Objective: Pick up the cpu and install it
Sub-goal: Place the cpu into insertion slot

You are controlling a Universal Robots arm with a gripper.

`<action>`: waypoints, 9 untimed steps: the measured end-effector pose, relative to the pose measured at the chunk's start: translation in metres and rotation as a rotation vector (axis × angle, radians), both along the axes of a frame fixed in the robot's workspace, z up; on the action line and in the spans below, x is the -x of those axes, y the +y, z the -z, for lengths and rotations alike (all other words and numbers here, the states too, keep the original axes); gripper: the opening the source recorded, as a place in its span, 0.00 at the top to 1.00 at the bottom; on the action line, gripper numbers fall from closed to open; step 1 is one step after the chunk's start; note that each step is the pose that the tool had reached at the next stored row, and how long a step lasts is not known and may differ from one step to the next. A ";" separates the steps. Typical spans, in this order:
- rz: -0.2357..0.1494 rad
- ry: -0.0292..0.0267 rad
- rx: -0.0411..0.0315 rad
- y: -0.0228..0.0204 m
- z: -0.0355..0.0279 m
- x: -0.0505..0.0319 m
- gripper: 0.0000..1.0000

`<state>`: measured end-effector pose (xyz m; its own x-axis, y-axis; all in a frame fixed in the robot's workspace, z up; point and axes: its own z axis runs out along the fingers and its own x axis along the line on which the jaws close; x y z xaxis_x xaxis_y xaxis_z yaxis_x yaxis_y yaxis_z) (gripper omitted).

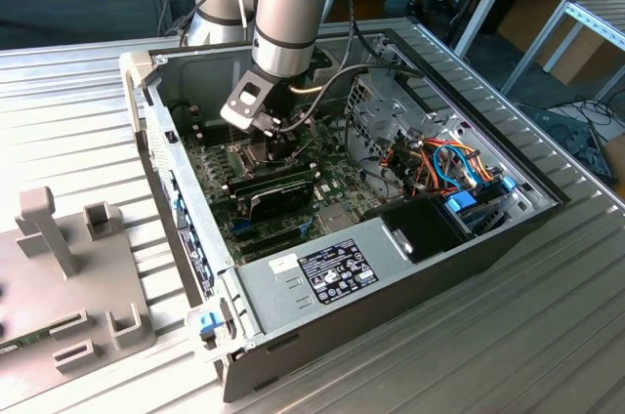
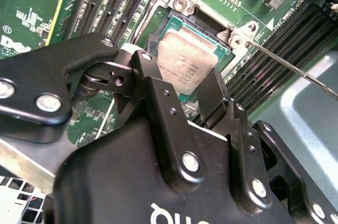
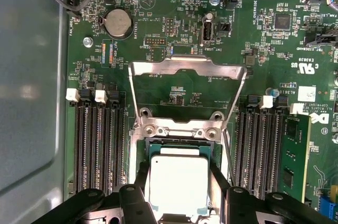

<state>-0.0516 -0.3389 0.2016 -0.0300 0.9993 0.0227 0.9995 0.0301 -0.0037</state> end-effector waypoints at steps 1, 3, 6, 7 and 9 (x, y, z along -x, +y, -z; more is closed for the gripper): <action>0.003 0.0000 0.0000 0.0000 0.0000 0.0000 0.46; 0.003 0.0000 -0.0001 0.0000 0.0000 0.0000 0.46; 0.003 0.0000 0.0000 0.0000 0.0000 0.0000 0.46; 0.003 -0.0001 -0.0001 0.0000 0.0001 0.0000 0.46; 0.003 -0.0001 -0.0002 0.0000 0.0006 0.0000 0.46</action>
<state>-0.0516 -0.3389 0.2010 -0.0272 0.9994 0.0229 0.9996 0.0273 -0.0035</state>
